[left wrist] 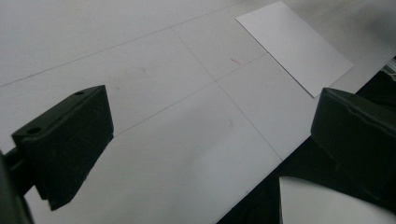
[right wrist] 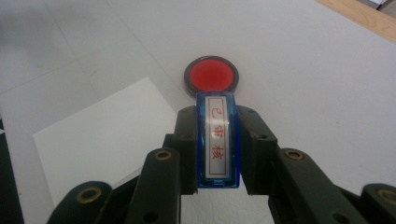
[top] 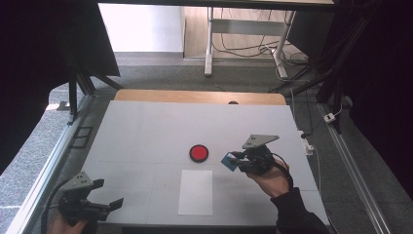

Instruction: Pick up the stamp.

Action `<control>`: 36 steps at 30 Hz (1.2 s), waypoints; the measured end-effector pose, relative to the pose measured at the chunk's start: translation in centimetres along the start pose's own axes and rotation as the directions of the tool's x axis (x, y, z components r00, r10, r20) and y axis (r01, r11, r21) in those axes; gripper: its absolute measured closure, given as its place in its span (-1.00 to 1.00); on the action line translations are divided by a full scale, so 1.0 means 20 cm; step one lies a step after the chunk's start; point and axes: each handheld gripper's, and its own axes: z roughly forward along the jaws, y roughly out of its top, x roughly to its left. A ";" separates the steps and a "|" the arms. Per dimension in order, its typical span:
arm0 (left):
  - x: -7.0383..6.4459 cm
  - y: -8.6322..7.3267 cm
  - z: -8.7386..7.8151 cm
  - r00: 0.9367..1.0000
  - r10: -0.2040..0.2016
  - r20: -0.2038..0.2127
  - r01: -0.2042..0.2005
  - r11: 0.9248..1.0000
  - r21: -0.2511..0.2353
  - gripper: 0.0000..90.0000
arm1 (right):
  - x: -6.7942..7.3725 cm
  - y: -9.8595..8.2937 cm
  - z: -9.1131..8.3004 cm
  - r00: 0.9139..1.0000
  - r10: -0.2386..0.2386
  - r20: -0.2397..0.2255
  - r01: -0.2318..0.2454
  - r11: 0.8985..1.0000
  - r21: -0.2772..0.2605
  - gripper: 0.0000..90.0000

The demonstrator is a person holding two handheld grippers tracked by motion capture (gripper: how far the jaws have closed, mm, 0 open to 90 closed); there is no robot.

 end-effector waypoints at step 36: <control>-0.07 0.03 0.04 0.993 0.103 0.059 -0.103 0.995 -0.001 -1.00 | 0.22 0.13 0.04 0.980 -0.056 -0.190 0.042 0.996 -0.079 0.59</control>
